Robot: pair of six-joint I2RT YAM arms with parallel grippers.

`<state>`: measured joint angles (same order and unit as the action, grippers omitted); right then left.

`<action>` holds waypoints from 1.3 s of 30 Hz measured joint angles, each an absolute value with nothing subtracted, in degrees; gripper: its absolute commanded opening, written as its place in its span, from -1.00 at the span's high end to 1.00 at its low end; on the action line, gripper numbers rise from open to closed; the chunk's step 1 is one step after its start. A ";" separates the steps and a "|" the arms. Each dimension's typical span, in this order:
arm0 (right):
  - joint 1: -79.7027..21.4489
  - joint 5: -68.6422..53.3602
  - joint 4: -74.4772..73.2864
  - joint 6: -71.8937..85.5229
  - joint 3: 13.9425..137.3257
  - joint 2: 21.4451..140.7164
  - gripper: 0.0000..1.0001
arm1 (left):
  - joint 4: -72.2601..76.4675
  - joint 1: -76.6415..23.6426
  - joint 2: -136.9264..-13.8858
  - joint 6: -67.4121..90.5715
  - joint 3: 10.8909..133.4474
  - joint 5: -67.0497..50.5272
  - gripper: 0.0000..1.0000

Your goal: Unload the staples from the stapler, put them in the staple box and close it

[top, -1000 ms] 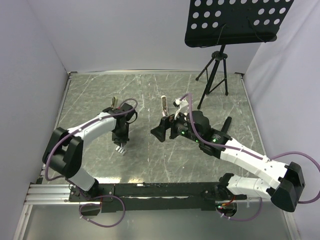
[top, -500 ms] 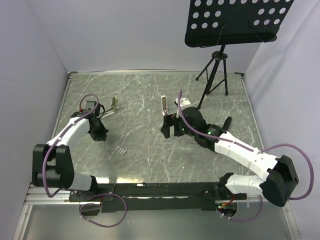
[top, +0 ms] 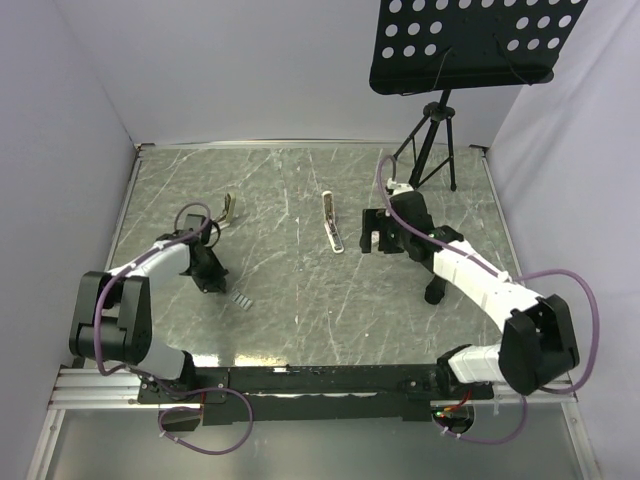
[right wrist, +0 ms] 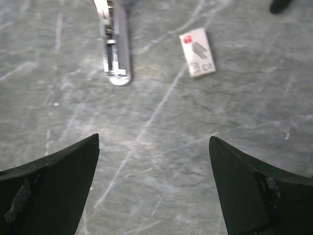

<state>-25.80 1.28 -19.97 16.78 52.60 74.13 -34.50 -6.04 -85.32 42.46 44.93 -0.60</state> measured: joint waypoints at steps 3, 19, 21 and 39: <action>-22.52 -0.27 -20.62 16.19 52.62 76.38 -0.99 | -32.99 -9.06 -84.25 43.99 43.31 -2.94 0.98; -16.84 -3.73 -22.04 12.95 57.21 84.95 -0.99 | -32.29 -18.94 -79.83 51.59 38.87 -9.32 0.98; -16.84 -4.12 -22.28 12.40 59.11 87.48 -1.00 | -33.41 -18.96 -79.09 51.44 40.05 -9.37 0.98; -16.84 -4.01 -27.42 6.17 73.93 104.81 -0.73 | -32.18 -17.28 -57.54 37.01 53.41 4.40 -0.11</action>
<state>-16.84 -4.01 -27.42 6.17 73.93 104.81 -32.18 -17.28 -57.54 37.01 53.41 4.40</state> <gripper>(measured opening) 0.880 0.533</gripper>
